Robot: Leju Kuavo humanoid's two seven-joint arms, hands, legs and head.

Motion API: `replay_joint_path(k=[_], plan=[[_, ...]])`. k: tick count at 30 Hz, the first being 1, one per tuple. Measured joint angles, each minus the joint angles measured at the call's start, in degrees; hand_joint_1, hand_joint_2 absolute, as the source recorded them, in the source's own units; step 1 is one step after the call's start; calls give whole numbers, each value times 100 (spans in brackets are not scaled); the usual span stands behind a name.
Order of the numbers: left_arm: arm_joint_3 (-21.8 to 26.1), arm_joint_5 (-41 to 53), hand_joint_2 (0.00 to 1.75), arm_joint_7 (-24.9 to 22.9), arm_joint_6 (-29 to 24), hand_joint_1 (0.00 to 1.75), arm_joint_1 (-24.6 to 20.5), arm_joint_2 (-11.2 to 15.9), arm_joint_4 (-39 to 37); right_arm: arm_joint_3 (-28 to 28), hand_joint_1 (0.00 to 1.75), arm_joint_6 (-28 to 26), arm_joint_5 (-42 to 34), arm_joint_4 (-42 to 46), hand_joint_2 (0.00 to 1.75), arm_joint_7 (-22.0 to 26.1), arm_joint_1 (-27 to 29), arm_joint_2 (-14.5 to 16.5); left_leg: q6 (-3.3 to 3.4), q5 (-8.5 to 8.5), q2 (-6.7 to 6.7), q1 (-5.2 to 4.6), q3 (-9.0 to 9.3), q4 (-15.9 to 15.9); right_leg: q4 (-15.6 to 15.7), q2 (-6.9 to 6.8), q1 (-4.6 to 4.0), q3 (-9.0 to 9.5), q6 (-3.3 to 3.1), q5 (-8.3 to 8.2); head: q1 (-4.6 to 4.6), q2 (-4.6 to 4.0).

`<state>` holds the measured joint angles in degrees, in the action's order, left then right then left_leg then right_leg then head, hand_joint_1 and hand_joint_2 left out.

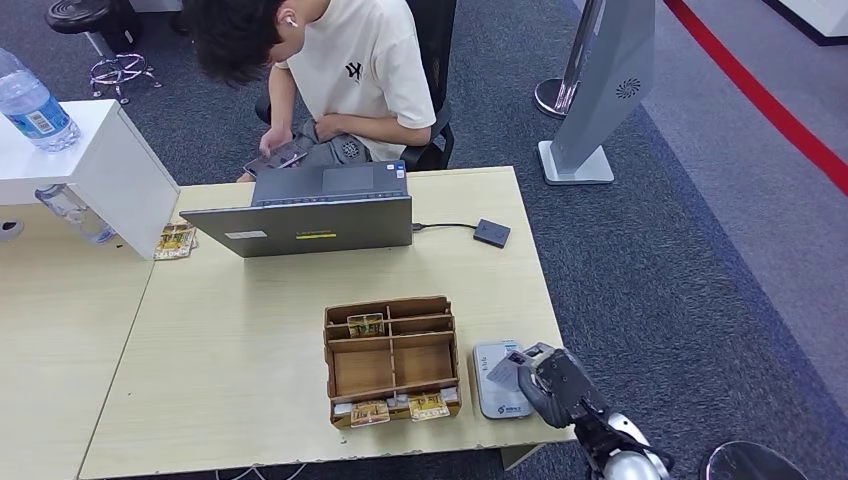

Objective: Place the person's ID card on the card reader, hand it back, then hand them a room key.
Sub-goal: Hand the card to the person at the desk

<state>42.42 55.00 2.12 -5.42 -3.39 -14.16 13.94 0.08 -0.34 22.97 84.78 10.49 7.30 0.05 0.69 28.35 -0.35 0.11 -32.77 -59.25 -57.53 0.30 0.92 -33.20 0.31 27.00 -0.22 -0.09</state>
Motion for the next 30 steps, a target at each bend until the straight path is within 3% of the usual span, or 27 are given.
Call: replay_joint_path(k=[18, 30], plan=[[63, 20, 0, 0, 0, 0, 0, -1, 0, 74, 175, 31, 138, -199, 175, -93, -137, -56, 0, 0, 0, 0, 1, 0, 0, 0, 0, 0, 0, 0, 0, 0], [151, 67, 0, 0, 0, 0, 0, -31, 0, 262, 175, -628, 1336, -245, 175, -398, -194, -108, 0, 0, 0, 0, 1, 0, 0, 0, 0, 1, 0, 0, 0, 0]])
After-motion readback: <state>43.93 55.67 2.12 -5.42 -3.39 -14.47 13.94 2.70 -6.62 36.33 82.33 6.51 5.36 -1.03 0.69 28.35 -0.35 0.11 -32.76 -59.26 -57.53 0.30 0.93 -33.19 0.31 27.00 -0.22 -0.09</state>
